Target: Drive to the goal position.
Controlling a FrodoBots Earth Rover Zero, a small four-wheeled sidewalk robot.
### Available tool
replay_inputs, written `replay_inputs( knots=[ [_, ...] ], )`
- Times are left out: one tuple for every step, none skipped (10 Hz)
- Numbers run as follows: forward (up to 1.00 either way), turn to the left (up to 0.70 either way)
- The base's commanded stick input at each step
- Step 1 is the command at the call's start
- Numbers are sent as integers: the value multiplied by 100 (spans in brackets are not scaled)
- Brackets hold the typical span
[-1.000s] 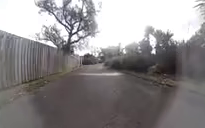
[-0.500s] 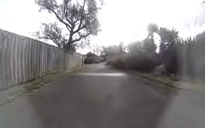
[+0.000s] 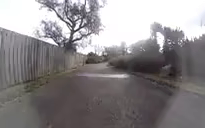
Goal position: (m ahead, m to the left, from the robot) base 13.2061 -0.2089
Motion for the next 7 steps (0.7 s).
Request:
replay_inputs(
  knots=[
    [70, -35],
    [70, -35],
    [70, -35],
    [70, 0],
    [70, 0],
    [70, 0],
    [70, 0]
  ],
)
